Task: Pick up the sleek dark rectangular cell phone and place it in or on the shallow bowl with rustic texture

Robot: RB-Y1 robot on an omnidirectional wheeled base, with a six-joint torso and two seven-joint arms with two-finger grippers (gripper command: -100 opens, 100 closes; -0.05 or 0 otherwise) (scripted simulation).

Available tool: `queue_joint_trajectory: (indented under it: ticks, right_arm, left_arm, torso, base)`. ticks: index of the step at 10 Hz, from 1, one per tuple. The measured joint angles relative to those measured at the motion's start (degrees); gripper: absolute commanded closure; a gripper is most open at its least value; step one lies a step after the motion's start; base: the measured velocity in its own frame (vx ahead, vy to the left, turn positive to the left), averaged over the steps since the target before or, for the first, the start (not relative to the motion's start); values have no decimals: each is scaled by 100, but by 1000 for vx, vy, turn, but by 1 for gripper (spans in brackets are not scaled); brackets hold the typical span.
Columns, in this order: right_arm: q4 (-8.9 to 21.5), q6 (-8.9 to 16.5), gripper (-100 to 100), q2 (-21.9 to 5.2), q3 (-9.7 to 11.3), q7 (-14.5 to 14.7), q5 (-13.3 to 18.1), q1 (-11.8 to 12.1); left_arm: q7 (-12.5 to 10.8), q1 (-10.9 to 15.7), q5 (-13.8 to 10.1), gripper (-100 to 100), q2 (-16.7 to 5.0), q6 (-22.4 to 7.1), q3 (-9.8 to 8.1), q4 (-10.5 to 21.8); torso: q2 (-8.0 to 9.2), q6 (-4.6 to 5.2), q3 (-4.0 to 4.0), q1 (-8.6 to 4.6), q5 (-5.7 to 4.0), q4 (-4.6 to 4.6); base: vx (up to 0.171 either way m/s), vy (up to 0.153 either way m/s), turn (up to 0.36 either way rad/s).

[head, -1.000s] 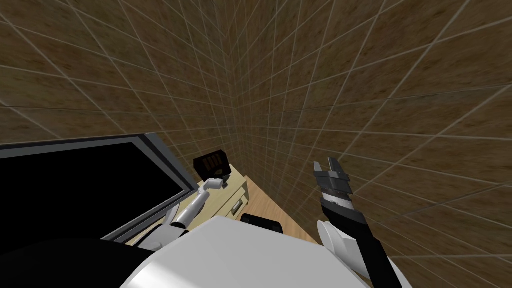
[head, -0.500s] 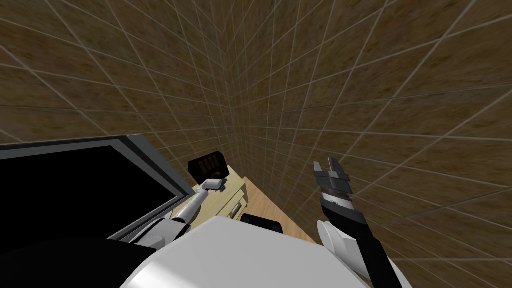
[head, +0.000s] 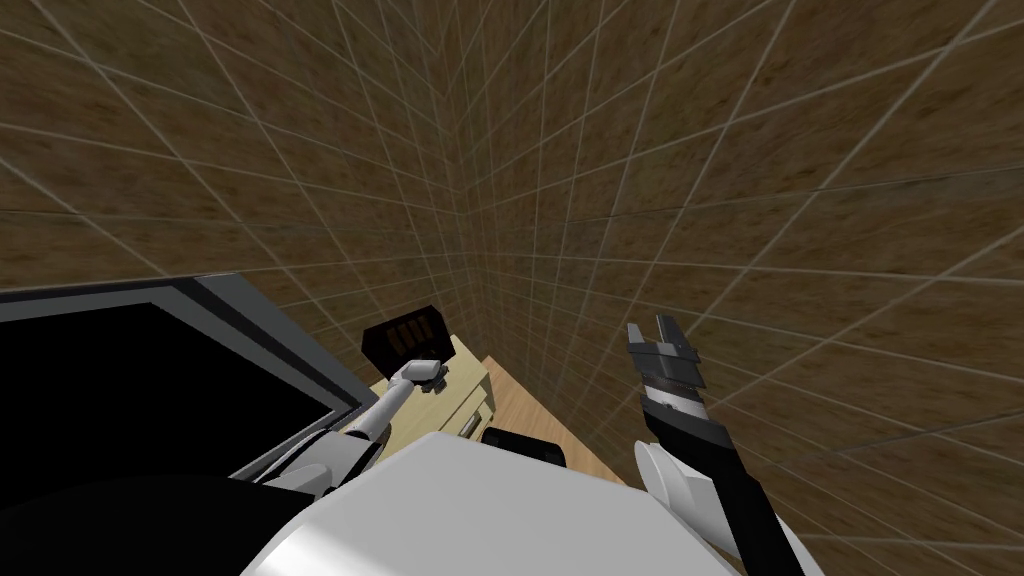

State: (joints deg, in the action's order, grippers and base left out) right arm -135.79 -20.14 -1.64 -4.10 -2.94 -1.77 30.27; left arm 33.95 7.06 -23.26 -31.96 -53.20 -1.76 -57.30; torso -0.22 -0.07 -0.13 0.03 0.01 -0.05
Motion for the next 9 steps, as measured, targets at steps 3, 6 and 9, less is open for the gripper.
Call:
queue_joint_trajectory:
  ticks: [3,6,9]
  right_arm:
    - [0,0,0,0,0,0,0,0]
    - [0,0,0,0,0,0,0,0]
    - [0,0,0,0,1,0,0,-2]
  left_arm:
    - [119,118,-154,-100,-91,-252,29,411]
    - [146,116,-232,0,-131,-449,47,557]
    - [135,7,-317,-100,-170,-294,-71,740]
  torso:
    - [-6,1,-3,3,1,-1]
    - [9,0,5,-2,-1,2]
    - [36,4,21,0,-1,8]
  base:
    - [75,12,-35]
    - [30,3,-3]
    - [-37,10,-275]
